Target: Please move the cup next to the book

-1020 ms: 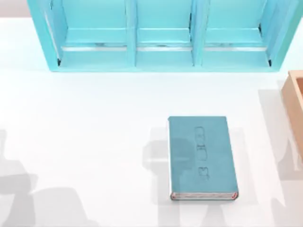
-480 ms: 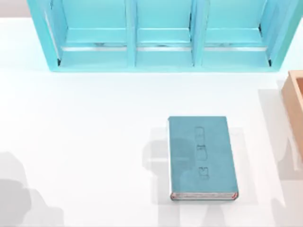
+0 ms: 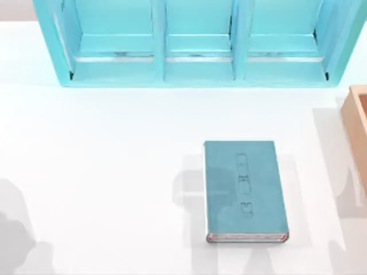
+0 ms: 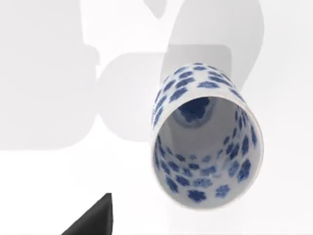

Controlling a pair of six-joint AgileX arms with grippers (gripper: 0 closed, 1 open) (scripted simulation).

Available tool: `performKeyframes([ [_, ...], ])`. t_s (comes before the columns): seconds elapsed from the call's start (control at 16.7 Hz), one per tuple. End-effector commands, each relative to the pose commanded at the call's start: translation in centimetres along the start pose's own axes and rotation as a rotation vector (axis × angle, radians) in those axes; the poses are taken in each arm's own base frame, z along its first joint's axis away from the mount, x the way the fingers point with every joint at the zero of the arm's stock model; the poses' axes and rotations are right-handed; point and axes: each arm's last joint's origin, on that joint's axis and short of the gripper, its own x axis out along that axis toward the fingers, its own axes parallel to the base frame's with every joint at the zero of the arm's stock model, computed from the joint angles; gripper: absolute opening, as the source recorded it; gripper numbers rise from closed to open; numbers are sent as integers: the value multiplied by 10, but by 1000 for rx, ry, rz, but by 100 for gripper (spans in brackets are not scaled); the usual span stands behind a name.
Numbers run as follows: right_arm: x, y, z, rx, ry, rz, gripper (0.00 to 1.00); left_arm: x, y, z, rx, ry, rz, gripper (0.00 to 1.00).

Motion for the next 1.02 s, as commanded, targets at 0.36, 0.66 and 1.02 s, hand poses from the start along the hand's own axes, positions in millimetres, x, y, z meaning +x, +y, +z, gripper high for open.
performKeyframes([
  [0.36, 0, 0, 0, 0, 0, 0, 100, 57, -3, 2, 1, 0, 0, 100],
  [0.66, 0, 0, 0, 0, 0, 0, 100, 60, -4, 2, 1, -1, -1, 92],
  [1.02, 0, 0, 0, 0, 0, 0, 100, 60, -4, 2, 1, -1, -1, 47],
])
